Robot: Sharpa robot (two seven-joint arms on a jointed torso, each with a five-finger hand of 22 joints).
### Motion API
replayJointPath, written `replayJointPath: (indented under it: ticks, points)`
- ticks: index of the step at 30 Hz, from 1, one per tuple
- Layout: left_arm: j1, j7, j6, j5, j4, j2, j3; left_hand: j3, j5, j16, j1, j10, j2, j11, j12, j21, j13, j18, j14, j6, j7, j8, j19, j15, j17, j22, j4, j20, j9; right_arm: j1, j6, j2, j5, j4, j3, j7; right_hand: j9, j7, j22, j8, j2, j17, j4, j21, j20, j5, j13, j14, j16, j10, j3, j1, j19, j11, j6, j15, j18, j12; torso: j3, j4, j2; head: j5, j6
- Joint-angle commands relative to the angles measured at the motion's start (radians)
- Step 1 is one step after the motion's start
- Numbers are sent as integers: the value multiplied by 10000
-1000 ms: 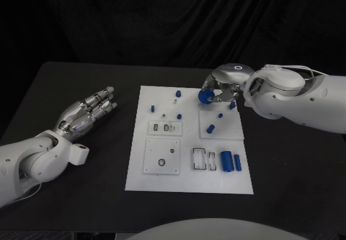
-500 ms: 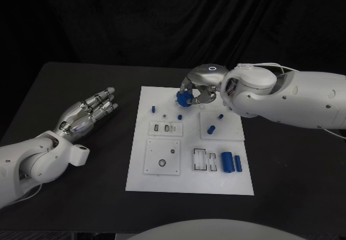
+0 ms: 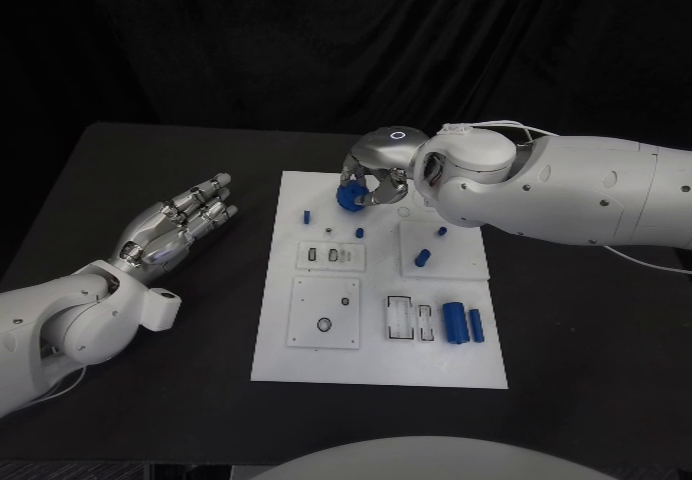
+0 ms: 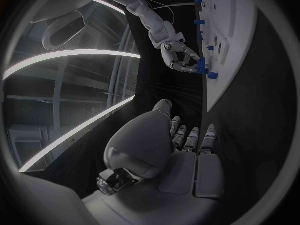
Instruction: Assemble the parts on the task board
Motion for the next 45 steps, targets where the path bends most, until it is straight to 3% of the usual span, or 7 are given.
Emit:
replayJointPath:
  ticks: [1,17,25,32,34,36,45]
  points:
    - [-2,939,33,3,4,28,8,77,44,-10,55,32,-30,55,37,50,14,194,3,-5,25,34,-13,99,-2,11,2,87,15,-65,212,65,-80,-79,7,88,2069,-23,-1,640,27,1,-3,-24,17,29,-10,25,-2,122,60,-36,49,-220,-66,51,-115,-47,-1,-21,0,-9,-16]
    - [-2,878,141,3,-87,89,8,97,44,-8,52,35,-32,68,37,55,14,193,10,-21,20,31,-6,121,0,13,-7,102,13,-173,234,130,-80,-218,8,138,1868,-35,-69,-48,-202,-228,122,-290,242,18,-605,-148,-164,-243,488,-267,-85,91,-510,305,-72,-1044,6,-31,-8,16,-68]
    - [-2,856,179,3,-120,109,8,97,44,-8,52,35,-32,68,37,55,14,193,10,-21,20,31,-6,121,0,13,-7,102,13,-184,412,95,-80,-235,8,-35,1383,-119,-182,-790,-370,-481,50,-557,358,81,-1132,-317,-329,-826,708,-314,-225,295,-1090,416,-24,-1985,7,-21,-7,5,-86]
    - [-3,842,211,3,-156,128,8,132,43,8,46,34,-33,87,36,61,14,192,48,-40,18,26,4,155,14,15,-25,124,10,-201,291,5,-80,-185,8,-26,624,-455,-445,-985,-291,-892,-158,-1059,360,-507,-1470,-645,-626,-1774,389,-339,-519,477,-2605,394,69,-2646,7,-27,-7,24,-92]
    - [-4,840,221,3,-174,135,8,132,43,8,46,34,-33,87,36,61,14,192,48,-40,18,26,4,155,14,15,-25,124,10,-206,180,-32,-80,-161,8,25,-75,-631,-539,-1078,-218,-1028,-226,-1256,345,-696,-1544,-785,-721,-2110,216,-328,-636,505,-4187,377,96,-2744,4,-30,-9,32,-98]
    - [-4,840,229,3,-189,140,8,139,42,11,45,33,-33,88,35,62,13,192,56,-43,19,25,6,161,17,16,-28,128,10,-212,83,-69,-80,-136,7,67,-296,-757,-570,-1102,-175,-1068,-265,-1340,338,-765,-1567,-843,-745,-2229,133,-306,-682,498,-4619,365,108,-2748,2,-32,-8,33,-104]
    - [-8,845,248,3,-203,124,8,156,42,17,43,34,-33,87,35,66,14,191,70,-35,30,26,12,176,22,18,-36,137,11,-222,-877,-470,-80,120,9,278,-175,-661,-550,-926,-10,-1134,-332,-1438,295,-821,-1462,-934,-761,-1872,-2,-234,-720,409,-3627,314,117,-2308,1,-30,-11,57,-95]
